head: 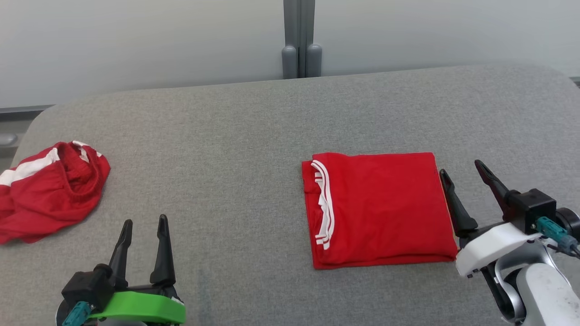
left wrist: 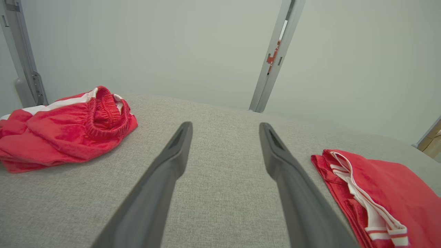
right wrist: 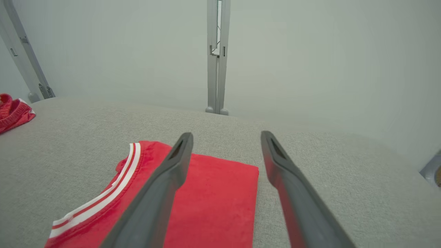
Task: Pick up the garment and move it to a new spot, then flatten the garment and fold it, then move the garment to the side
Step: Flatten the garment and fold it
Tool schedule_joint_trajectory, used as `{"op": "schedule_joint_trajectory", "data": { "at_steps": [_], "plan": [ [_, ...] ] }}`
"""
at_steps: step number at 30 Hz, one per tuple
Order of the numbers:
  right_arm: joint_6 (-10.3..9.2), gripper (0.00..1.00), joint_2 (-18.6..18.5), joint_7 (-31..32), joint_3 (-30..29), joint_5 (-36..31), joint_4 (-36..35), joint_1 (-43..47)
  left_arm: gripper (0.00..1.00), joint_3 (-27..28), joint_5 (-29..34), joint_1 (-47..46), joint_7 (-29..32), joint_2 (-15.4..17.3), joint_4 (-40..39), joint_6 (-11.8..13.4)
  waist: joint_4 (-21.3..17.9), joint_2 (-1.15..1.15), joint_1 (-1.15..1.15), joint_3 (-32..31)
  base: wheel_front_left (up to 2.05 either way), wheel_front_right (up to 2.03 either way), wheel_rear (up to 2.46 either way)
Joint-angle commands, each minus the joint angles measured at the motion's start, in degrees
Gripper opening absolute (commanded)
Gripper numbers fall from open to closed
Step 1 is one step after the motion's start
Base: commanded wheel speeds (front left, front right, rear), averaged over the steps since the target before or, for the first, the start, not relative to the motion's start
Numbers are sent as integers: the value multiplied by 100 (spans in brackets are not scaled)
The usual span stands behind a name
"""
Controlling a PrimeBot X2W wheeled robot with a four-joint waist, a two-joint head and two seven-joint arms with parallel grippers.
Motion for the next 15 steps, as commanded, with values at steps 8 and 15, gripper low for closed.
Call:
{"op": "schedule_joint_trajectory", "data": {
  "at_steps": [8,15],
  "plan": [
    [-11,100,396,-607,-489,-378,39,453,100,86,42,120,0,4,-76,51,-186,0,0,-68,0,0,0],
    [-11,100,524,-735,-624,-453,13,577,100,130,47,158,0,4,-45,60,-239,0,0,-96,0,0,0]
  ]
}}
